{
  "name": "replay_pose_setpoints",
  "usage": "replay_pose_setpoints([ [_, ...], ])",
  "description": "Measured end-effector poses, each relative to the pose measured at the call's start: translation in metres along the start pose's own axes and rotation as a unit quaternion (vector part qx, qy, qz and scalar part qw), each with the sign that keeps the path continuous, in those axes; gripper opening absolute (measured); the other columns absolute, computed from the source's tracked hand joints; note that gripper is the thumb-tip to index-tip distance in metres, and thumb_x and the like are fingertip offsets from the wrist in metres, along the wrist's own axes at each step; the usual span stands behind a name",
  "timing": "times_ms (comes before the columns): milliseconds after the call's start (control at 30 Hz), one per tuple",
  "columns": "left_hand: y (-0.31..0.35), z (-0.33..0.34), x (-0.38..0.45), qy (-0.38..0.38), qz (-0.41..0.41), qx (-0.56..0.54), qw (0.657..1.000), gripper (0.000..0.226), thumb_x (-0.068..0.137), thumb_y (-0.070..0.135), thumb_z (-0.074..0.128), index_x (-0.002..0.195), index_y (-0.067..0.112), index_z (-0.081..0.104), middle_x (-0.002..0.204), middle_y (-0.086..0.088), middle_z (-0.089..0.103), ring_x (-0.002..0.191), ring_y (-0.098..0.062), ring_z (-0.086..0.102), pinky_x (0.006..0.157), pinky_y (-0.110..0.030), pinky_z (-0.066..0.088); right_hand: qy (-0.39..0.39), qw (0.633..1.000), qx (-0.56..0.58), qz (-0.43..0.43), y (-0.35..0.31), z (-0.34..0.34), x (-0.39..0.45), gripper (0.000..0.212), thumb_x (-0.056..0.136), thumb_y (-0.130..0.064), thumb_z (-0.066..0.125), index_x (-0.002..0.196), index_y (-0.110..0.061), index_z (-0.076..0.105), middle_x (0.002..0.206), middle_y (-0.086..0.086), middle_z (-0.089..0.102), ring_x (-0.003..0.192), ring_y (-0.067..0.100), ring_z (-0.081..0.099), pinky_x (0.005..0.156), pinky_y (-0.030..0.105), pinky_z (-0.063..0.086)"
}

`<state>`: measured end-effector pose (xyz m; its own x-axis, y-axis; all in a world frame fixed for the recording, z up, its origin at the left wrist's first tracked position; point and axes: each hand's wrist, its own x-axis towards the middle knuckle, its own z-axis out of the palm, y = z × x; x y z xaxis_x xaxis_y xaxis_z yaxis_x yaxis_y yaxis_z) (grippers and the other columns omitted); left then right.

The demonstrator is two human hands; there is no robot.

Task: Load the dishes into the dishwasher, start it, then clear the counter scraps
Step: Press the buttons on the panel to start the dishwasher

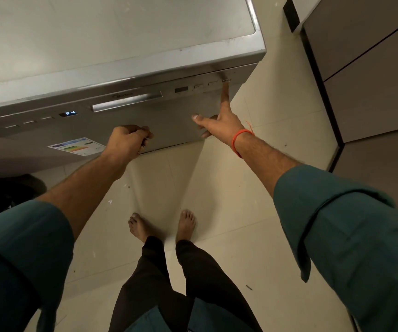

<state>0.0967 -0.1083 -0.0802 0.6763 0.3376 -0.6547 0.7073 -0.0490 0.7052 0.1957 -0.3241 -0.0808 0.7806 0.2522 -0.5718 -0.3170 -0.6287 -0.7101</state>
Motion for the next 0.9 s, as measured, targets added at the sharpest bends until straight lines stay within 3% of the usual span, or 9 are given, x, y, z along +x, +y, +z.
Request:
replay_pose_setpoints([
  [100, -0.002, -0.006, -0.003, 0.010, -0.004, -0.001, 1.000, 0.023, 0.106, 0.026, 0.055, 0.097, 0.012, 0.071, 0.072, 0.001, 0.056, 0.057, -0.007, 0.046, 0.049, -0.016, 0.038, 0.006, 1.000, -0.012, 0.000, -0.002, -0.004, -0.005, 0.113, 0.090, -0.046, 0.070, 0.151, -0.044, -0.025, 0.154, 0.016, 0.043, 0.076, 0.009, 0.075, 0.105, 0.037, 0.047],
  [300, -0.009, -0.018, -0.013, 0.019, -0.006, 0.000, 1.000, 0.023, 0.105, 0.025, 0.055, 0.100, 0.011, 0.072, 0.072, 0.001, 0.056, 0.058, -0.007, 0.046, 0.048, -0.016, 0.038, 0.026, 1.000, -0.006, 0.007, -0.006, 0.001, -0.010, 0.109, 0.090, -0.045, 0.069, 0.152, -0.048, -0.020, 0.154, 0.013, 0.044, 0.076, 0.010, 0.075, 0.107, 0.041, 0.048],
  [500, -0.019, -0.033, -0.025, 0.033, -0.007, 0.001, 0.999, 0.024, 0.105, 0.028, 0.055, 0.090, 0.016, 0.070, 0.071, 0.003, 0.057, 0.058, -0.007, 0.046, 0.051, -0.018, 0.037, 0.040, 0.999, -0.017, 0.002, -0.016, 0.015, -0.018, 0.099, 0.093, -0.047, 0.063, 0.152, -0.049, -0.017, 0.150, 0.008, 0.050, 0.125, 0.027, 0.060, 0.114, 0.045, 0.039],
  [567, -0.022, -0.037, -0.028, 0.032, -0.004, -0.002, 0.999, 0.025, 0.105, 0.029, 0.055, 0.091, 0.016, 0.070, 0.071, 0.003, 0.057, 0.058, -0.007, 0.046, 0.050, -0.017, 0.037, 0.046, 0.999, -0.022, 0.006, -0.019, 0.018, -0.020, 0.095, 0.095, -0.049, 0.060, 0.154, -0.047, -0.015, 0.150, 0.007, 0.050, 0.132, 0.029, 0.054, 0.115, 0.046, 0.036],
  [900, -0.034, -0.060, -0.055, 0.046, 0.009, -0.021, 0.999, 0.024, 0.106, 0.027, 0.053, 0.094, 0.013, 0.068, 0.071, 0.003, 0.057, 0.050, -0.002, 0.047, 0.043, -0.010, 0.038, 0.074, 0.994, -0.079, -0.011, -0.029, 0.036, -0.043, 0.091, 0.094, -0.054, 0.056, 0.154, -0.045, -0.011, 0.156, 0.006, 0.043, 0.134, 0.033, 0.051, 0.114, 0.047, 0.037],
])
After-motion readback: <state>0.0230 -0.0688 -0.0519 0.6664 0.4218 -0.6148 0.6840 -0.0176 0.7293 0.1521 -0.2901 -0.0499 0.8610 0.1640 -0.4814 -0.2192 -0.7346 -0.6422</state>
